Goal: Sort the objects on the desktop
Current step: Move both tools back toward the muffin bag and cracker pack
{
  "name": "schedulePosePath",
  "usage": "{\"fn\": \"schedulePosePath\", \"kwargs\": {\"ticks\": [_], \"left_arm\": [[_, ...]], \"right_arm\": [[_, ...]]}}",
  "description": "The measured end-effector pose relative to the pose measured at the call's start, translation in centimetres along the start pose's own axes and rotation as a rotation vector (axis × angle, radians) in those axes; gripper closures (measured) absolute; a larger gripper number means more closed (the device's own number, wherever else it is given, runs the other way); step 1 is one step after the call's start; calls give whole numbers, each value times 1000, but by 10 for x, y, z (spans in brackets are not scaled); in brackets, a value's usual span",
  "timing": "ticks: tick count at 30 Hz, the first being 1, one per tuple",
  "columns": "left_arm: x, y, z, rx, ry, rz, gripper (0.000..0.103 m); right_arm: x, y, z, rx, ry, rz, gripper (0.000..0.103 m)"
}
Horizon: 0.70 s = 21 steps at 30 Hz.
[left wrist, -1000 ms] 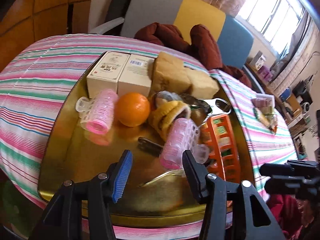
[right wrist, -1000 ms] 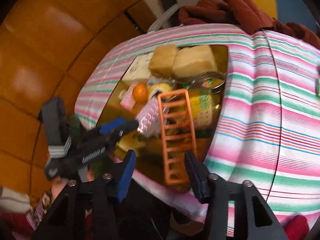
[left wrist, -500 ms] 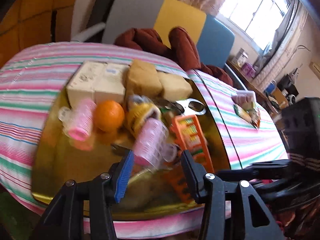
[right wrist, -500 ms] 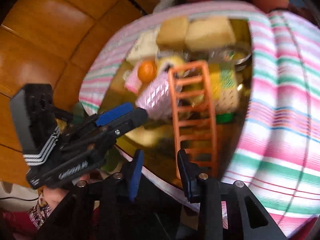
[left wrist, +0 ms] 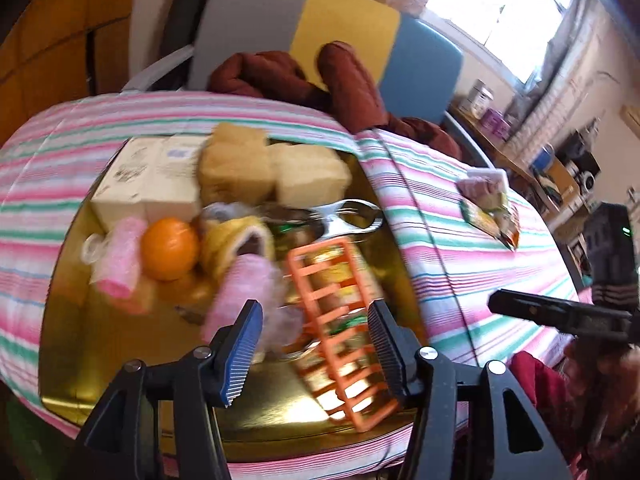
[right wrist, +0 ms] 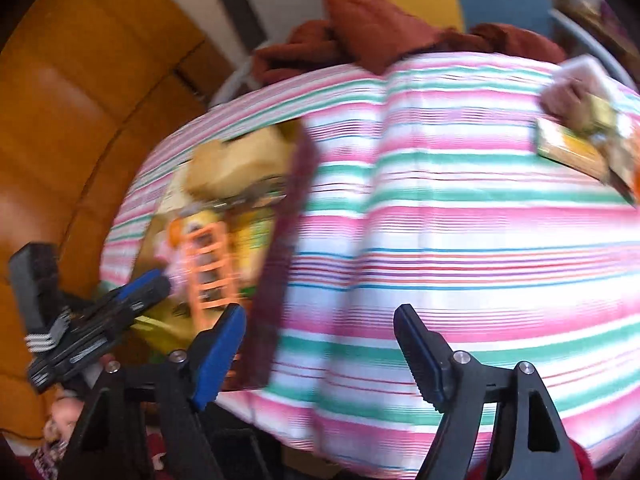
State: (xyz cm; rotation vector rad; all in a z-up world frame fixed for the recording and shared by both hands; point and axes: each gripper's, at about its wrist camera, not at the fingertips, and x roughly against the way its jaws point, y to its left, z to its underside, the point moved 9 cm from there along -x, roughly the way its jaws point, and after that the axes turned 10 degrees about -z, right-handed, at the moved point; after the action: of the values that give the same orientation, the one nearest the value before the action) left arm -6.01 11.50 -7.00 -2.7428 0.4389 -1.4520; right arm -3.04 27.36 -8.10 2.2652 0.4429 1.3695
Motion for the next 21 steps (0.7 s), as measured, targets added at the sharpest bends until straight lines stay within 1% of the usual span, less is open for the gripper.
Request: {"fn": "schedulePosePath", "kwargs": {"ticks": [6, 9, 11, 15, 18, 21], "left_arm": [[2, -49, -6, -112, -12, 23, 47], [-3, -80, -8, -168, 2, 55, 47], [-4, -102, -10, -212, -5, 76, 47], [-12, -140, -12, -309, -28, 97, 47], [-26, -168, -8, -363, -4, 122, 47], [-43, -188, -3, -385, 39, 143, 47]], "right_arm": [[19, -59, -1, -89, -26, 72, 26], [29, -87, -3, -117, -33, 110, 26], [38, -112, -7, -151, -42, 136, 26], [67, -169, -21, -229, -90, 208, 25], [91, -219, -35, -319, -146, 254, 22], [110, -256, -47, -378, -193, 287, 22]]}}
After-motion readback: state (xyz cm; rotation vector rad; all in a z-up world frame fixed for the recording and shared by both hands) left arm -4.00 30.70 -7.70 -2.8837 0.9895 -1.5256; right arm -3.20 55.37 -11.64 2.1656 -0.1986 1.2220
